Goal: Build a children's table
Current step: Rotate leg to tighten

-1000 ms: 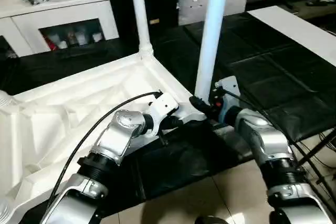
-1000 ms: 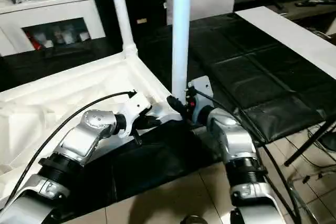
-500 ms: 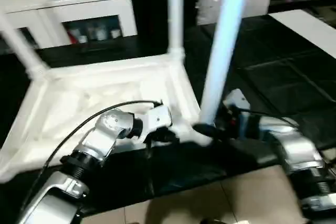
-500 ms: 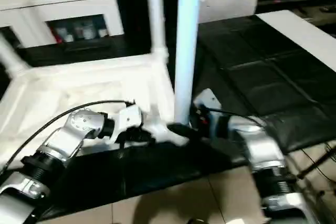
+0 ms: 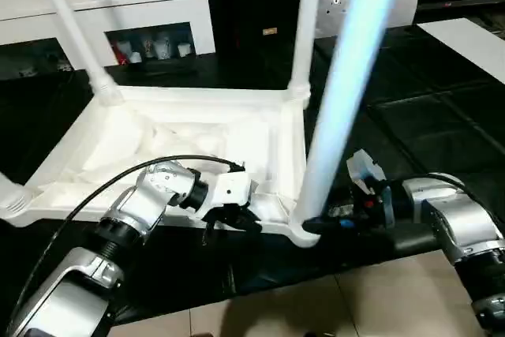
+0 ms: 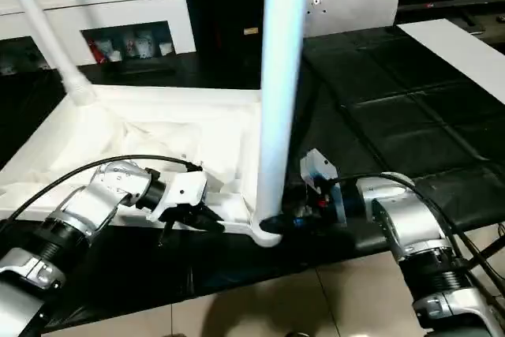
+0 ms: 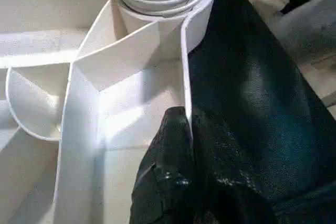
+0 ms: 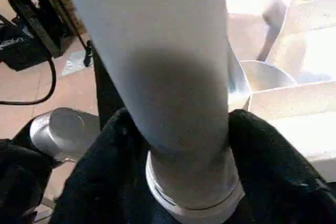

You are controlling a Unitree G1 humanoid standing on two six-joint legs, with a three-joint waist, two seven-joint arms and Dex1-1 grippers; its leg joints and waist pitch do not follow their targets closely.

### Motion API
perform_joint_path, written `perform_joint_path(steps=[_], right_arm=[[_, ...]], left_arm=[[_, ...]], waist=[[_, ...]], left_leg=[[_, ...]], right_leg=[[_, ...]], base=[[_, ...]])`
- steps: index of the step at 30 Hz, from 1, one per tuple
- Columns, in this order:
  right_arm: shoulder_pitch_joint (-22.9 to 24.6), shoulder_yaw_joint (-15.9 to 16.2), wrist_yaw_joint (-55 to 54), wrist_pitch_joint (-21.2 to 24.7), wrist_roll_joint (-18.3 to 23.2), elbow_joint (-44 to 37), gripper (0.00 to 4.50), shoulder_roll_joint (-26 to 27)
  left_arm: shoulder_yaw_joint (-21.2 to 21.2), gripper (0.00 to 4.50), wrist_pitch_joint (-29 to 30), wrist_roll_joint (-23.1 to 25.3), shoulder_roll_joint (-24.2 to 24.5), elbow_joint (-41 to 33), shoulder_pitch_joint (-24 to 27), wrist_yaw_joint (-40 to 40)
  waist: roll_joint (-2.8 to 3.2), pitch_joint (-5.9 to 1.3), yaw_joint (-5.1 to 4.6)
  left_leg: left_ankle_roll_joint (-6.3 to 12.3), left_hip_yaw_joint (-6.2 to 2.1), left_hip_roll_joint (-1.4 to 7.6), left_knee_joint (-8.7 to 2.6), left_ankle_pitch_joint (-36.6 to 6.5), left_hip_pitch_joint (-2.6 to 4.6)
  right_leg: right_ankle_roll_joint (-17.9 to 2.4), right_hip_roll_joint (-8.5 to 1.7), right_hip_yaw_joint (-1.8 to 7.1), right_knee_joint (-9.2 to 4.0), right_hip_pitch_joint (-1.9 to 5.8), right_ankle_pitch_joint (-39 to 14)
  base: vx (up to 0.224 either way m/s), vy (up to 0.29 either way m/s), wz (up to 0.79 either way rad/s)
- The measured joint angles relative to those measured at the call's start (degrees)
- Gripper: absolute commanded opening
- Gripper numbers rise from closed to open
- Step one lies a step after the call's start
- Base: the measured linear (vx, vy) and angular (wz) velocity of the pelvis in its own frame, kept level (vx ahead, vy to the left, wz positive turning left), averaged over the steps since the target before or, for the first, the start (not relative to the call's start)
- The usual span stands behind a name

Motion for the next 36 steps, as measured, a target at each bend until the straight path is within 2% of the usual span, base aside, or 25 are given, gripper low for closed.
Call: perform_joint_path(steps=[3, 11, 15, 17, 19, 22, 23, 26, 29, 30, 32, 34, 35, 36], right_arm=[[-0.02, 0.11, 0.31, 0.06, 0.02, 0.0, 2.2, 0.0], [0.04, 0.15, 0.25, 0.37, 0.09, -0.53, 2.0, -0.01], [1.33, -0.58, -2.58, 1.75, 0.28, -2.16, 1.99, 1.47], [1.22, -1.59, -6.67, 3.49, -0.1, -2.2, 1.99, 3.14], [0.77, -2.64, -13.71, 4.64, -1.97, -1.96, 1.99, 6.24], [-1.54, -4.32, -26.08, 5.97, -5.08, 0.2, 1.97, 11.03], [-2.81, -5.33, -31.57, 6.81, -6.33, 1.68, 1.97, 13.35], [-5.88, -7.34, -43.83, 8.05, -8.39, 5.0, 1.97, 18.67], [-7.52, -8.91, -51.12, 7.55, -9.2, 7.21, 1.97, 21.9], [-7.54, -9.1, -52.05, 6.33, -9.42, 7.72, 2.3, 22.3], [-7.54, -9.99, -52.46, 4.4, -9.33, 8.67, 2.64, 23.17], [-7.49, -10.77, -52.17, 4.13, -8.73, 8.9, 2.64, 23.62], [-7.4, -10.83, -51.72, 4.08, -8.57, 8.66, 2.85, 23.44], [-7.21, -10.83, -50.99, 3.95, -8.41, 8.45, 2.85, 23.11]], left_arm=[[-0.06, 0.0, -0.15, 0.01, 0.01, 0.03, -0.03, -0.34], [0.04, 0.0, -0.36, -0.42, 0.02, 0.07, -0.02, -0.68], [1.22, 0.0, 3.08, -1.3, -0.49, -0.91, 1.09, 0.1], [2.32, 0.0, 6.96, -1.11, -0.62, -1.93, 1.5, 2.76], [4.1, 0.0, 11.21, -0.5, -1.31, -2.54, 1.99, 7.06], [6.34, 0.0, 17.08, 0.82, -4.27, -3.13, 1.92, 14.74], [7.07, 0.0, 19.8, 0.97, -6.13, -3.34, 2.0, 18.4], [9.14, 0.0, 24.68, 1.46, -10.1, -3.87, 1.91, 26.0], [10.33, 0.0, 27.93, 1.9, -13.01, -4.82, 1.92, 31.43], [10.48, 0.0, 28.6, 2.0, -13.6, -5.17, 1.94, 32.47], [10.66, 0.0, 29.39, 2.01, -13.9, -5.92, 2.07, 33.35], [10.35, 0.0, 29.39, 2.01, -13.93, -6.91, 2.5, 33.48], [10.29, 0.0, 29.1, 2.01, -13.8, -7.4, 2.76, 33.18], [10.24, 0.0, 28.81, 2.0, -13.66, -7.61, 2.88, 32.83]], waist=[[0.0, 0.0, 0.0], [0.01, 0.0, -0.01], [0.09, -0.05, -0.33], [0.06, -0.04, -0.65], [0.06, -0.03, -1.65], [0.01, 0.0, -4.06], [-0.02, 0.0, -5.16], [-0.11, 0.02, -7.31], [-0.25, 0.03, -8.15], [-0.26, 0.03, -8.18], [-0.25, 0.03, -8.16], [-0.24, 0.03, -7.94], [-0.23, 0.03, -7.76], [-0.23, 0.03, -7.67]], left_leg=[[0.0, 0.01, 0.0, 0.0, 0.0, 0.01], [0.0, 0.02, 0.01, 0.0, 0.0, 0.0], [-0.01, 0.08, 0.01, 0.0, 0.0, 0.1], [-0.27, 0.1, 0.01, 0.0, -0.05, 0.25], [-0.48, 0.11, 0.02, 0.0, 0.0, 0.39], [-0.63, 0.08, 0.0, 0.03, 0.09, 0.38], [-0.63, 0.05, 0.01, 0.04, 0.09, 0.4], [-0.61, -0.05, -0.01, 0.06, 0.07, 0.28], [-0.56, -0.27, -0.03, 0.05, 0.03, 0.09], [-0.55, -0.36, -0.03, 0.05, 0.02, 0.0], [-0.43, -0.52, -0.02, 0.03, 0.03, -0.16], [-0.24, -0.61, -0.01, 0.0, 0.11, -0.32], [-0.15, -0.64, 0.0, -0.02, 0.14, -0.49], [-0.13, -0.66, 0.0, -0.02, 0.13, -0.58]], right_leg=[[0.02, 0.0, 0.01, 0.0, 0.0, -0.01], [-0.03, 0.0, 0.0, 0.0, 0.0, 0.01], [0.01, 0.01, 0.05, 0.05, 0.01, -0.01], [0.06, 0.01, 0.08, 0.13, 0.06, -0.04], [0.03, 0.02, 0.06, 0.15, 0.15, -0.01], [0.03, 0.02, -0.03, -0.03, 0.16, -0.01], [0.03, 0.03, -0.06, -0.14, 0.23, -0.01], [0.04, 0.03, -0.17, -0.34, 0.24, -0.01], [0.04, 0.03, -0.31, -0.35, 0.24, -0.01], [0.04, 0.03, -0.36, -0.34, 0.23, -0.01], [0.05, 0.04, -0.46, -0.3, 0.17, -0.01], [0.07, 0.04, -0.54, -0.27, 0.07, -0.03], [0.09, 0.04, -0.58, -0.24, -0.05, -0.04], [0.0, 0.04, -0.6, -0.22, -0.14, 0.01]], base=[[0.0, 0.0, 0.0], [0.0, 0.0, 0.0], [0.0, 0.0, 0.0], [0.0, 0.0, 0.0], [0.0, 0.0, 0.0], [0.0, 0.0, 0.0], [0.0, 0.0, 0.0], [0.0, 0.0, 0.0], [0.0, 0.0, 0.0], [0.0, 0.0, 0.0], [0.0, 0.0, 0.0], [0.0, 0.0, 0.0], [0.0, 0.0, 0.0], [0.0, 0.0, 0.0]])
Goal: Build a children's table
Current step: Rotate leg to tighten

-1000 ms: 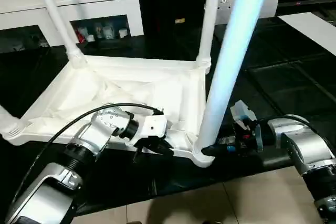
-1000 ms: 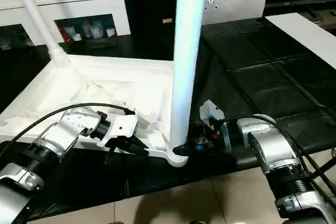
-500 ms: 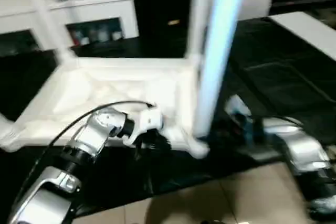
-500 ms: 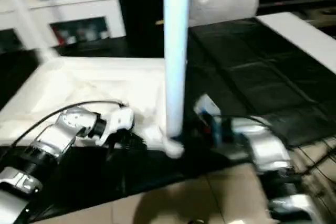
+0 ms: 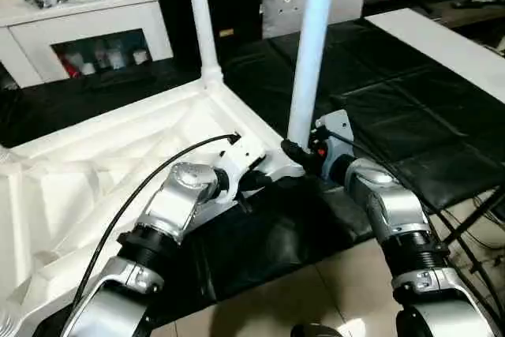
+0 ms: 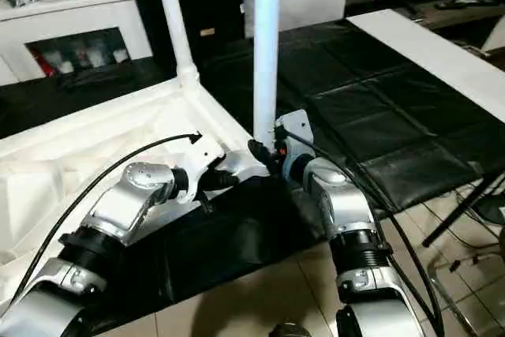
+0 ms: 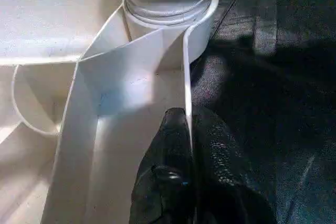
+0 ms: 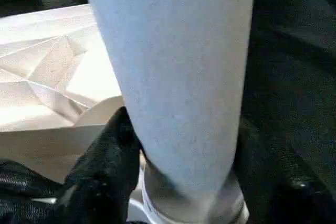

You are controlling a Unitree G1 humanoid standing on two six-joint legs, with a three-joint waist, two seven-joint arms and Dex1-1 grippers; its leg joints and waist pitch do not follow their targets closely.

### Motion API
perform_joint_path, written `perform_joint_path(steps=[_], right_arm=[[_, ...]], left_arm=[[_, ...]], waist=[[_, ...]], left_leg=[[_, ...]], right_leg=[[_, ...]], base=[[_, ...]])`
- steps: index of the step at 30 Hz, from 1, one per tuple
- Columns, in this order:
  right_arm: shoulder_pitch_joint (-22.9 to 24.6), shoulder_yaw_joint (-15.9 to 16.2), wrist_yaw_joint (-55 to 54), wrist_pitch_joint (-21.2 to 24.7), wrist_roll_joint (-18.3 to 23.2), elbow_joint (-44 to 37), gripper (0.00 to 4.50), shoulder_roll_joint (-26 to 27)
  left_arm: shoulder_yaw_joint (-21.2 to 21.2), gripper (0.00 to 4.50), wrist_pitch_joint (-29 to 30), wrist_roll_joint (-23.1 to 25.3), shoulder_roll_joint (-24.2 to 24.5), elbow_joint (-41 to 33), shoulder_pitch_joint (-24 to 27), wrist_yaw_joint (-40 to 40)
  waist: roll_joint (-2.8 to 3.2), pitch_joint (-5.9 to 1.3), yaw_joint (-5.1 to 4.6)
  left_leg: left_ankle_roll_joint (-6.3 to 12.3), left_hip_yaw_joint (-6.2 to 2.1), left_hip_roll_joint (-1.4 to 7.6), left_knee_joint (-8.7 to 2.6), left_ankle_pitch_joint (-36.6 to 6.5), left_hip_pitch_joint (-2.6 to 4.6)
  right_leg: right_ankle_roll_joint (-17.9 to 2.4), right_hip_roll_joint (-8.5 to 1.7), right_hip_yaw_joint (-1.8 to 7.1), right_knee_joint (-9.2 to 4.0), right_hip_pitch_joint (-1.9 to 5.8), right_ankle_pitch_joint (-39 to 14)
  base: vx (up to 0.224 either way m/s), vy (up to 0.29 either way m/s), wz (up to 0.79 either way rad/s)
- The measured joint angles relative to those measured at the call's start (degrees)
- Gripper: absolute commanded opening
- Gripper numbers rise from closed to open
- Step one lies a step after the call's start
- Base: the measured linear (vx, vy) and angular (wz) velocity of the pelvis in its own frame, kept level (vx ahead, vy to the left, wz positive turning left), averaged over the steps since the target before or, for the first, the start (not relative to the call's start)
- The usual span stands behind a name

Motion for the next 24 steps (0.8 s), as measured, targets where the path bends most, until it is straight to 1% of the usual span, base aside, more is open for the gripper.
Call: perform_joint_path(steps=[1, 3, 6, 8, 9, 10, 12, 15, 18, 19, 21, 24], right_arm=[[0.09, 0.0, 0.75, -0.19, 0.1, -0.06, 3.04, -0.25], [0.53, 0.03, 2.48, -0.51, 0.37, -0.45, 3.08, -0.88], [3.25, 0.74, 9.54, -1.83, 2.46, -2.16, 3.46, -4.49], [4.02, 1.02, 12.76, -2.27, 3.09, -2.49, 3.59, -5.68], [4.61, 1.19, 14.73, -2.26, 3.74, -3.24, 3.69, -6.77], [4.99, 1.48, 16.76, -2.25, 4.23, -3.81, 3.69, -7.94], [5.32, 2.37, 20.76, -2.22, 4.65, -4.47, 3.98, -9.67], [5.64, 3.35, 25.64, -2.23, 4.91, -4.62, 4.11, -12.12], [6.08, 4.83, 30.33, -2.27, 5.58, -5.12, 4.41, -15.25], [6.14, 4.87, 31.27, -2.36, 5.68, -5.47, 4.47, -15.8], [6.38, 7.14, 37.1, -3.37, 5.9, -7.07, 4.47, -19.15], [6.64, 7.76, 41.45, -3.75, 6.02, -7.97, 4.47, -20.75]], left_arm=[[-0.04, 0.0, -0.27, -0.01, 0.1, -0.09, 0.04, -0.27], [-0.4, 0.0, -1.38, -0.14, 0.61, -0.14, 0.04, -0.69], [-1.52, 0.0, -3.86, -0.82, 2.67, -0.15, 0.26, -4.38], [-2.01, 0.0, -5.1, -0.8, 3.84, -0.09, 0.34, -6.19], [-2.43, 0.0, -6.21, -0.8, 4.79, 0.04, 0.35, -7.6], [-2.91, 0.0, -7.32, -0.84, 5.6, 0.15, 0.36, -9.13], [-3.55, 0.0, -9.48, -0.99, 6.82, 0.61, 0.36, -11.74], [-4.63, 0.0, -12.46, -1.11, 8.18, 1.11, 0.29, -15.03], [-5.97, 0.0, -16.13, -1.29, 9.79, 2.68, -0.63, -18.48], [-6.07, 0.0, -16.92, -1.33, 10.34, 2.85, -0.66, -19.4], [-6.95, 0.0, -19.55, -1.68, 12.23, 3.34, -0.95, -23.34], [-7.86, 0.0, -21.61, -1.78, 13.69, 3.57, -1.23, -26.73]], waist=[[0.0, 0.0, 0.07], [0.0, 0.0, 0.37], [0.02, 0.0, 1.61], [0.02, 0.0, 2.41], [0.02, 0.0, 2.69], [0.02, 0.01, 2.95], [0.02, 0.01, 3.73], [0.02, 0.01, 4.81], [0.02, 0.01, 5.85], [0.02, 0.01, 5.96], [0.02, 0.01, 6.38], [0.01, 0.01, 7.09]], left_leg=[[0.02, 0.0, 0.0, 0.0, -0.01, -0.07], [0.06, 0.01, 0.0, 0.0, -0.02, -0.18], [0.07, 0.03, 0.01, 0.0, -0.01, -0.18], [0.07, 0.06, 0.01, 0.03, 0.0, -0.15], [0.07, 0.06, 0.01, 0.05, 0.0, -0.14], [0.06, 0.07, 0.01, 0.06, 0.01, -0.14], [0.06, 0.09, 0.01, 0.11, 0.01, -0.12], [0.06, 0.13, 0.0, 0.14, 0.01, -0.1], [0.06, 0.22, 0.0, 0.15, 0.01, -0.06], [0.06, 0.22, 0.01, 0.14, 0.01, -0.05], [0.05, 0.24, 0.02, 0.15, 0.01, -0.03], [0.05, 0.32, 0.02, 0.18, 0.01, 0.05]], right_leg=[[-0.1, 0.0, 0.0, 0.04, -0.08, 0.05], [-0.16, 0.0, 0.01, 0.09, -0.22, 0.08], [-0.17, 0.0, 0.02, 0.11, -0.25, 0.07], [-0.16, 0.0, 0.06, 0.14, -0.26, 0.07], [-0.14, 0.0, 0.06, 0.14, -0.26, 0.06], [-0.12, 0.0, 0.08, 0.14, -0.25, 0.05], [-0.11, -0.01, 0.11, 0.14, -0.23, 0.06], [-0.14, -0.02, 0.18, 0.17, -0.22, 0.09], [-0.16, -0.02, 0.26, 0.23, -0.25, 0.1], [-0.16, -0.02, 0.26, 0.28, -0.26, 0.1], [-0.16, -0.01, 0.28, 0.35, -0.28, 0.1], [-0.16, -0.02, 0.38, 0.52, -0.29, 0.08]], base=[[0.0, 0.0, 0.0], [0.0, 0.0, 0.0], [0.0, 0.0, 0.0], [0.0, 0.0, 0.0], [0.0, 0.0, 0.0], [0.0, 0.0, 0.0], [0.0, 0.0, 0.0], [0.0, 0.0, 0.0], [0.0, 0.0, 0.0], [0.0, 0.0, 0.0], [0.0, 0.0, 0.0], [0.0, 0.0, 0.0]])
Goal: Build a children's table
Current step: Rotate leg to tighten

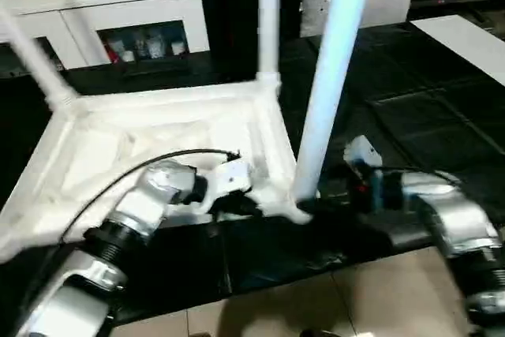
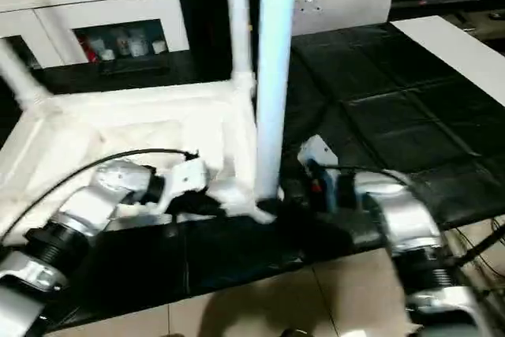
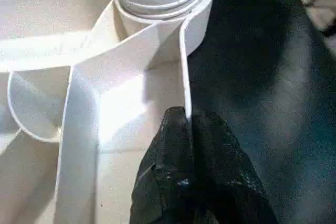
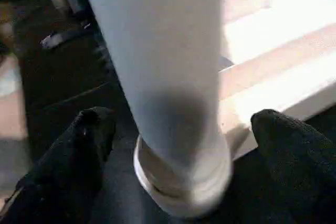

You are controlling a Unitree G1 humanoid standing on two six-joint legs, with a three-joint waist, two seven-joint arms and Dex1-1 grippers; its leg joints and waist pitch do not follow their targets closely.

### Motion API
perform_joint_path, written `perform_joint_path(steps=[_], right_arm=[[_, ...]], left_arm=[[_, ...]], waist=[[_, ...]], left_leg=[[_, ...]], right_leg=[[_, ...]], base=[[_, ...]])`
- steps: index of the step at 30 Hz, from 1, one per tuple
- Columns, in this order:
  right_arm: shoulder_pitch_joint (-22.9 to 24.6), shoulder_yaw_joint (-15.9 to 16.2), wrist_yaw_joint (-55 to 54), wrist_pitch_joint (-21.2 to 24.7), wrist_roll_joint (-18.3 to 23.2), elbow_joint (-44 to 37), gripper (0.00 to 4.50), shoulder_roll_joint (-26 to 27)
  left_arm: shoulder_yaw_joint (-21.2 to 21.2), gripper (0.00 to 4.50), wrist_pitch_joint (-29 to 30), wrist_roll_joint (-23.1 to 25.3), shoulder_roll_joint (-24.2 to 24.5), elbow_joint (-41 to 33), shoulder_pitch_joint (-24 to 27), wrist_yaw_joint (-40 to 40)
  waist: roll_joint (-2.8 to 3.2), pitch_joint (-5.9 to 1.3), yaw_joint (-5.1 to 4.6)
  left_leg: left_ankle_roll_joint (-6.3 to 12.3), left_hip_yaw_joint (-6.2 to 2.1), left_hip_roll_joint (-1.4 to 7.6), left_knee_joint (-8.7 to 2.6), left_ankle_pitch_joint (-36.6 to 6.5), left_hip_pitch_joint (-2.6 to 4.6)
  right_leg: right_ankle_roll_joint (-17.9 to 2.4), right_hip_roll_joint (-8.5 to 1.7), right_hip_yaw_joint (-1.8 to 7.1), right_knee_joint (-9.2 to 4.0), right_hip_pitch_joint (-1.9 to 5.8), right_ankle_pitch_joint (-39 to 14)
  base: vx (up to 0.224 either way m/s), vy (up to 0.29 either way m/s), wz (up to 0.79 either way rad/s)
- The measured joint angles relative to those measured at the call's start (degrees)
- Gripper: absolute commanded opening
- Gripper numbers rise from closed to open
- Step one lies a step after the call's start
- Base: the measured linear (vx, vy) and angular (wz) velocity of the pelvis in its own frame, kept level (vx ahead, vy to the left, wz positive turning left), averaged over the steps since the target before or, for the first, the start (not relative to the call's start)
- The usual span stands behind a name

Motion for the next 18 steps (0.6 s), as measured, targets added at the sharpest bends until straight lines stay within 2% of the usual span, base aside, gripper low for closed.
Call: perform_joint_path(steps=[2, 8, 11, 15, 16, 17, 18], right_arm=[[0.1, 1.36, 2.86, -0.29, 0.39, -0.49, 4.47, -0.24], [0.5, 2.67, 7.24, -0.22, 1.68, -1.49, 3.88, -1.56], [0.8, 3.14, 8.93, -0.01, 2.38, -2.27, 3.76, -1.62], [1.35, 3.44, 9.34, 0.06, 2.4, -2.34, 3.31, -1.62], [1.38, 3.53, 9.35, 0.06, 2.4, -2.34, 3.31, -1.62], [1.37, 3.63, 9.35, 0.06, 2.4, -2.34, 3.06, -1.62], [1.37, 3.65, 9.35, 0.06, 2.4, -2.34, 3.06, -1.61]], left_arm=[[-0.6, 0.0, -1.44, -0.04, 0.48, 0.3, -0.18, -2.06], [-1.7, 0.0, -3.62, -0.72, 1.47, 1.41, -0.69, -6.56], [-2.13, 0.0, -4.21, -0.86, 1.62, 1.4, -0.69, -7.87], [-2.51, 0.0, -4.63, -1.06, 1.44, 1.36, -0.67, -8.39], [-2.52, 0.0, -4.68, -1.06, 1.45, 1.36, -0.67, -8.41], [-2.54, 0.0, -4.71, -1.05, 1.45, 1.36, -0.67, -8.42], [-2.54, 0.0, -4.78, -1.05, 1.45, 1.36, -0.67, -8.41]], waist=[[0.0, 0.0, 0.29], [-0.09, 0.04, 0.49], [-0.09, 0.04, 0.52], [-0.1, 0.04, 0.66], [-0.1, 0.04, 0.65], [-0.1, 0.04, 0.64], [-0.11, 0.04, 0.66]], left_leg=[[0.0, 0.08, 0.0, 0.02, 0.0, 0.05], [-0.02, 0.29, 0.0, 0.1, 0.0, 0.27], [-0.02, 0.32, 0.0, 0.09, 0.0, 0.38], [-0.03, 0.35, 0.0, 0.1, -0.01, 0.42], [-0.04, 0.36, 0.0, 0.1, -0.01, 0.43], [-0.06, 0.37, 0.0, 0.09, -0.02, 0.44], [-0.08, 0.37, 0.0, 0.09, -0.04, 0.44]], right_leg=[[0.05, -0.01, 0.06, 0.05, -0.01, -0.03], [0.17, -0.04, 0.23, 0.16, 0.05, -0.11], [0.23, -0.04, 0.27, 0.2, 0.11, -0.14], [0.23, -0.05, 0.28, 0.21, 0.14, -0.14], [0.23, -0.05, 0.29, 0.21, 0.14, -0.14], [0.23, -0.05, 0.3, 0.21, 0.14, -0.14], [0.23, -0.05, 0.3, 0.22, 0.14, -0.14]], base=[[0.0, 0.0, 0.0], [0.0, 0.0, 0.0], [0.0, 0.0, 0.0], [0.0, 0.0, 0.0], [0.0, 0.0, 0.0], [0.0, 0.0, 0.0], [0.0, 0.0, 0.0]])
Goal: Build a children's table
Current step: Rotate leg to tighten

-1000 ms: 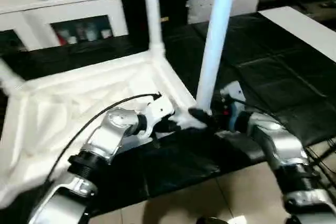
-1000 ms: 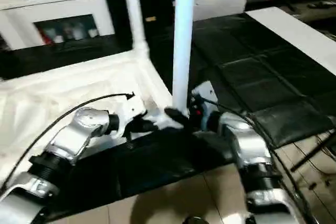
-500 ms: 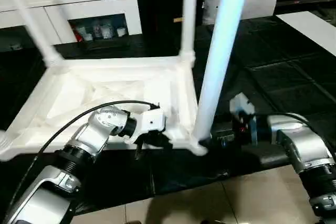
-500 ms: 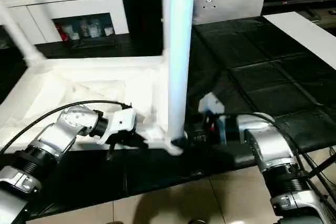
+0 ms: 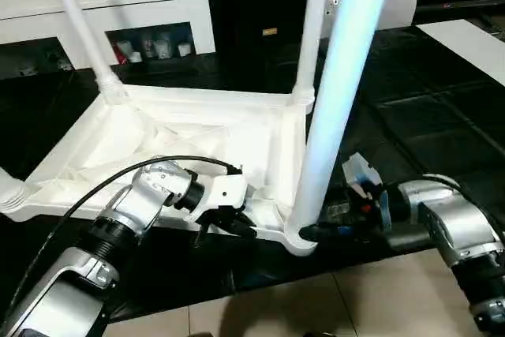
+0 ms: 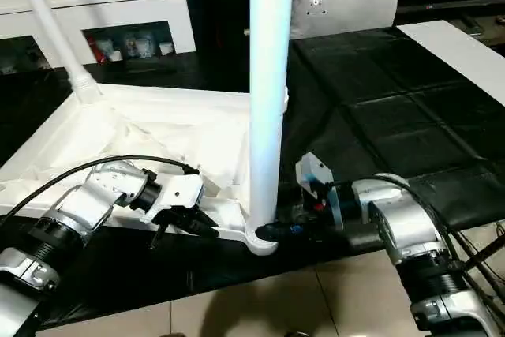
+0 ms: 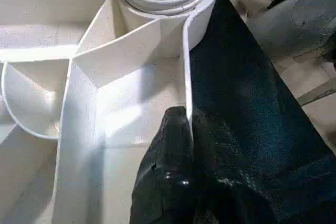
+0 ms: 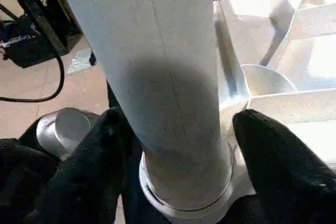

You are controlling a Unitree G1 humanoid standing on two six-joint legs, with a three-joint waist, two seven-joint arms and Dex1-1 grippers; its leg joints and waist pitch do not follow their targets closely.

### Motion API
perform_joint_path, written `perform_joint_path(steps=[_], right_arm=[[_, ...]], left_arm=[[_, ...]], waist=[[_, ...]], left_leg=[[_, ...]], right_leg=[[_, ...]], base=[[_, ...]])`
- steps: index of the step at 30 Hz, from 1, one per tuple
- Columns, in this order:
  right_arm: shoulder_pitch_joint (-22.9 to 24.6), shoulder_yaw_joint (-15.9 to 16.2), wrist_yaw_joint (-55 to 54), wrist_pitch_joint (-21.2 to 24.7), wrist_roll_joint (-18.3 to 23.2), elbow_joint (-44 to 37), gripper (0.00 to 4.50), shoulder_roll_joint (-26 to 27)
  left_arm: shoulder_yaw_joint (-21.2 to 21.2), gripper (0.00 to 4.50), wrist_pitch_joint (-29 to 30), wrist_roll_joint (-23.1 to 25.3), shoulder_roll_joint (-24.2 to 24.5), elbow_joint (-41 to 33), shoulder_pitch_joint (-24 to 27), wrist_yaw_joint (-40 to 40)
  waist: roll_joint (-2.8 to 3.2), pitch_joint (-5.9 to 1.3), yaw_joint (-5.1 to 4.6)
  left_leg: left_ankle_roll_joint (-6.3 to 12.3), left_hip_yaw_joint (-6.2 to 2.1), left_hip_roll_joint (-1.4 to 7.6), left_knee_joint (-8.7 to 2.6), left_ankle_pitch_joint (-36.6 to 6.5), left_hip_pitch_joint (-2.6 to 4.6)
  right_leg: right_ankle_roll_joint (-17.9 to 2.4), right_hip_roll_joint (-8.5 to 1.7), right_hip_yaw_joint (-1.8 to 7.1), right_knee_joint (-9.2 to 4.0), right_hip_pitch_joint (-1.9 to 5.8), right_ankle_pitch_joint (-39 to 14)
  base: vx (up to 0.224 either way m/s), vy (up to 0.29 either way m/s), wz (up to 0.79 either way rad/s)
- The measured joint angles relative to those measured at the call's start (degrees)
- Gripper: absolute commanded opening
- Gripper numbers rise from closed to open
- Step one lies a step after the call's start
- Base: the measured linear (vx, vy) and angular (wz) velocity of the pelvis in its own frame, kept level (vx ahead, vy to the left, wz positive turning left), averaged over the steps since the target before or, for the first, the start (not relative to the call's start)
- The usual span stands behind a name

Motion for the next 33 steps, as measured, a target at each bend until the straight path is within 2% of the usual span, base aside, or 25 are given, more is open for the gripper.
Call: perform_joint_path(steps=[4, 5, 9, 16, 19, 22, 23, 26, 29, 30, 33], right_arm=[[0.0, 0.04, 0.0, 0.0, 0.09, 0.0, 2.91, 0.02], [0.0, 0.04, -0.01, 0.0, 0.13, 0.0, 2.63, 0.04], [0.01, 0.14, 0.28, 0.24, 0.47, -0.01, 2.3, 0.17], [1.05, -0.5, -1.97, 2.19, 0.88, -1.63, 2.0, 1.31], [1.04, -2.92, -11.57, 3.87, -0.92, -1.68, 1.98, 4.9], [0.05, -5.4, -23.27, 5.11, -2.98, -0.07, 1.96, 9.87], [-0.79, -6.17, -27.16, 5.88, -3.92, 0.43, 1.96, 11.16], [-2.65, -7.94, -35.42, 7.48, -5.35, 1.87, 1.96, 14.02], [-4.37, -9.17, -42.19, 7.17, -6.85, 4.03, 1.96, 17.32], [-4.91, -9.3, -43.92, 6.48, -7.15, 4.95, 2.5, 18.04], [-5.89, -9.63, -47.78, 4.35, -8.06, 7.95, 2.66, 19.73]], left_arm=[[-0.02, 0.0, -0.25, 0.01, -0.02, 0.01, 0.0, -0.01], [-0.02, 0.0, -0.29, 0.01, -0.02, 0.01, 0.0, -0.01], [-0.02, 0.0, -0.34, 0.01, 0.0, 0.02, 0.0, -0.01], [0.71, 0.0, 2.93, -0.73, -0.59, -0.94, 0.68, 0.66], [3.53, 0.0, 8.97, -0.07, -1.55, -1.98, 1.72, 7.03], [6.18, 0.0, 15.0, 1.05, -4.27, -3.02, 2.53, 14.32], [6.76, 0.0, 17.22, 1.07, -5.56, -3.85, 2.78, 17.06], [8.32, 0.0, 21.13, 1.28, -9.33, -5.15, 3.43, 23.56], [9.51, 0.0, 23.51, 1.95, -12.15, -5.92, 3.83, 29.44], [9.73, 0.0, 23.77, 2.3, -12.83, -5.92, 3.83, 31.05], [9.89, 0.0, 23.97, 2.8, -14.79, -5.92, 3.75, 33.05]], waist=[[0.0, 0.0, 0.05], [0.0, 0.0, 0.06], [0.0, 0.0, 0.08], [0.03, -0.02, -0.15], [-0.01, 0.01, -0.97], [-0.01, 0.02, -3.48], [-0.01, 0.02, -4.66], [-0.03, 0.03, -6.8], [-0.06, 0.02, -7.72], [-0.06, 0.02, -7.75], [-0.09, 0.04, -7.46]], left_leg=[[0.01, 0.0, 0.0, 0.0, 0.0, -0.01], [0.01, 0.0, 0.0, 0.0, 0.0, 0.0], [0.01, 0.0, 0.0, 0.0, 0.0, 0.0], [-0.07, 0.01, 0.0, -0.01, -0.03, 0.04], [-0.4, 0.03, -0.01, -0.01, -0.04, 0.34], [-0.49, 0.03, -0.02, -0.01, -0.03, 0.44], [-0.48, -0.01, -0.01, -0.01, -0.03, 0.38], [-0.45, -0.12, -0.01, -0.09, -0.05, 0.19], [-0.35, -0.16, -0.01, -0.14, -0.11, 0.08], [-0.34, -0.2, -0.01, -0.15, -0.12, 0.06], [-0.2, -0.35, -0.02, -0.18, -0.11, -0.1]], right_leg=[[0.01, 0.0, 0.0, 0.0, 0.0, -0.01], [0.01, 0.0, 0.0, 0.0, -0.01, -0.01], [0.01, 0.0, 0.0, 0.0, -0.01, -0.01], [0.02, 0.0, 0.01, 0.02, 0.01, -0.01], [0.02, 0.0, 0.04, 0.14, 0.16, -0.01], [0.02, 0.01, -0.07, -0.01, 0.24, -0.01], [0.02, 0.02, -0.14, -0.19, 0.27, -0.01], [0.02, 0.06, -0.26, -0.63, 0.32, -0.01], [0.03, 0.07, -0.28, -0.69, 0.33, 0.0], [0.03, 0.07, -0.31, -0.69, 0.33, 0.0], [0.03, 0.06, -0.39, -0.69, 0.31, 0.0]], base=[[0.0, 0.0, 0.0], [0.0, 0.0, 0.0], [0.0, 0.0, 0.0], [0.0, 0.0, 0.0], [0.0, 0.0, 0.0], [0.0, 0.0, 0.0], [0.0, 0.0, 0.0], [0.0, 0.0, 0.0], [0.0, 0.0, 0.0], [0.0, 0.0, 0.0], [0.0, 0.0, 0.0]])
